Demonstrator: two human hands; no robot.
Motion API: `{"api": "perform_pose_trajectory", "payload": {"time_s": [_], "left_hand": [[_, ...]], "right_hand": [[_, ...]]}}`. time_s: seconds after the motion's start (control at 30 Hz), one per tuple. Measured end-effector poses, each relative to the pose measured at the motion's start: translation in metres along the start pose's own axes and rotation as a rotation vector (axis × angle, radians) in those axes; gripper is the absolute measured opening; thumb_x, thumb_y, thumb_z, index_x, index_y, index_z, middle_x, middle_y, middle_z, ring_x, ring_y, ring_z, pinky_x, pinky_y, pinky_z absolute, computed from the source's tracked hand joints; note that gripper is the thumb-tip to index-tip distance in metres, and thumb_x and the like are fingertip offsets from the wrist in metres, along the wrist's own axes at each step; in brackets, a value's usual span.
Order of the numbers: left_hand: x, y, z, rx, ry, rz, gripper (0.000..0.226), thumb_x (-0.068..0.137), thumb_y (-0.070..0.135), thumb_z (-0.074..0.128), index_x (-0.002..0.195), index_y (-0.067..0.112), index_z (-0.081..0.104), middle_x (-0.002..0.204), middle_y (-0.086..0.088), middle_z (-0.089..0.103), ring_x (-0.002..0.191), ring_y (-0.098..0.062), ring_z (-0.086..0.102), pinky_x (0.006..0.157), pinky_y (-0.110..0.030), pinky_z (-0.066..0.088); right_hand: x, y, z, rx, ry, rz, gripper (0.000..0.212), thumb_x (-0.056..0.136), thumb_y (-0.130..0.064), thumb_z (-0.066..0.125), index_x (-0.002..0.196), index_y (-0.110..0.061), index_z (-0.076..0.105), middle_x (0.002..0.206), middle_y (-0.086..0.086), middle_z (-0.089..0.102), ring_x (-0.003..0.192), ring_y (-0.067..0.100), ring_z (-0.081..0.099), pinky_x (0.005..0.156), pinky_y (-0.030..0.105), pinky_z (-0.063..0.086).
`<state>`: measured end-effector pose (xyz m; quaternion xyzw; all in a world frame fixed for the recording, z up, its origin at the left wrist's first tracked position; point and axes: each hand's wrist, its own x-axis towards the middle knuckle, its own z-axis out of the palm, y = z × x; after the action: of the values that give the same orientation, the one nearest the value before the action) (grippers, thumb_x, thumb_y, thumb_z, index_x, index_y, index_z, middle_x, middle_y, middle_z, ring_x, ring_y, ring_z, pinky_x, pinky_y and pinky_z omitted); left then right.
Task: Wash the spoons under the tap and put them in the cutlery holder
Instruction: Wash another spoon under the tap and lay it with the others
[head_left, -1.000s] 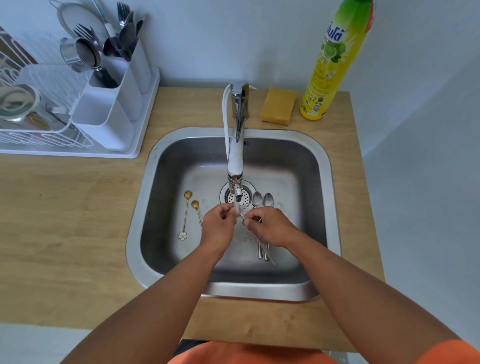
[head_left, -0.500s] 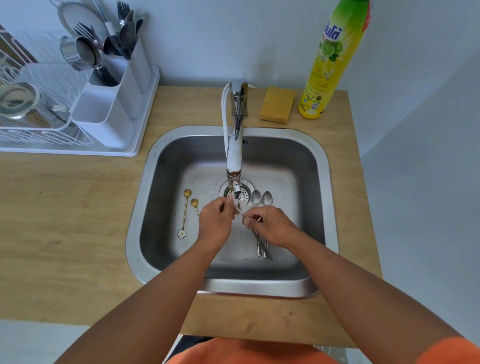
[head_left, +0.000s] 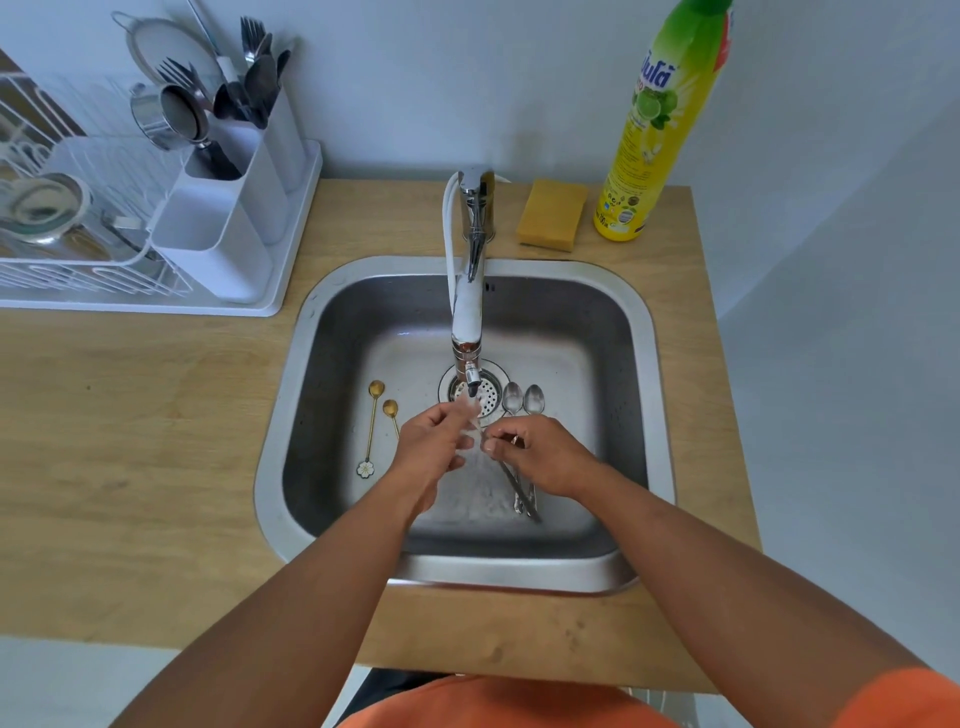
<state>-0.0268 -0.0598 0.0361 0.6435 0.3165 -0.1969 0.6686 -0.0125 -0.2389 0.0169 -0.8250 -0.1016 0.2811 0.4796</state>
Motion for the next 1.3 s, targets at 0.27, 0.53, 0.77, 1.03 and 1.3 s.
{"api": "perform_pose_trajectory", "payload": {"time_s": [0.27, 0.53, 0.77, 1.03, 1.3], "left_hand": [[0.000, 0.002, -0.009, -0.161, -0.250, -0.149, 0.037, 0.106, 0.046, 0.050, 0.120, 0.025, 0.079, 0.093, 0.004, 0.067, 0.077, -0.010, 0.059, 0.069, -0.030, 0.045], [-0.002, 0.002, -0.006, -0.105, -0.267, -0.125, 0.034, 0.103, 0.053, 0.051, 0.111, 0.027, 0.073, 0.102, 0.001, 0.067, 0.085, -0.014, 0.054, 0.071, -0.030, 0.040], [0.004, 0.004, 0.001, -0.075, -0.085, -0.104, 0.029, 0.101, 0.050, 0.060, 0.086, 0.027, 0.071, 0.085, 0.005, 0.071, 0.071, -0.009, 0.061, 0.066, -0.029, 0.043], [0.008, 0.001, -0.002, -0.088, -0.039, -0.062, 0.023, 0.103, 0.036, 0.063, 0.095, 0.021, 0.079, 0.088, 0.007, 0.076, 0.071, -0.006, 0.061, 0.061, -0.025, 0.047], [-0.002, -0.002, 0.000, 0.107, 0.016, 0.042, 0.024, 0.084, 0.045, 0.083, 0.090, 0.023, 0.077, 0.077, 0.012, 0.076, 0.074, -0.010, 0.066, 0.063, -0.023, 0.049]], "right_hand": [[0.002, 0.000, -0.006, 0.052, 0.010, -0.016, 0.011, 0.100, -0.027, 0.068, 0.100, -0.022, 0.078, 0.087, -0.016, 0.073, 0.079, -0.005, 0.061, 0.078, 0.020, 0.049], [0.002, 0.003, -0.001, -0.010, -0.010, -0.023, 0.013, 0.100, -0.024, 0.068, 0.091, -0.021, 0.076, 0.076, -0.020, 0.067, 0.073, -0.005, 0.058, 0.074, 0.022, 0.044], [0.005, 0.000, -0.001, 0.012, -0.008, -0.003, 0.015, 0.100, -0.024, 0.067, 0.090, -0.021, 0.077, 0.078, -0.016, 0.070, 0.073, -0.002, 0.060, 0.075, 0.024, 0.049], [0.008, -0.001, -0.005, -0.021, 0.032, 0.011, 0.015, 0.100, -0.023, 0.066, 0.091, -0.020, 0.077, 0.087, -0.008, 0.076, 0.086, 0.010, 0.070, 0.087, 0.036, 0.056], [0.003, 0.005, -0.002, -0.075, 0.012, 0.045, 0.012, 0.099, -0.026, 0.068, 0.096, -0.027, 0.080, 0.083, -0.023, 0.071, 0.078, -0.007, 0.063, 0.075, 0.017, 0.046]]}}
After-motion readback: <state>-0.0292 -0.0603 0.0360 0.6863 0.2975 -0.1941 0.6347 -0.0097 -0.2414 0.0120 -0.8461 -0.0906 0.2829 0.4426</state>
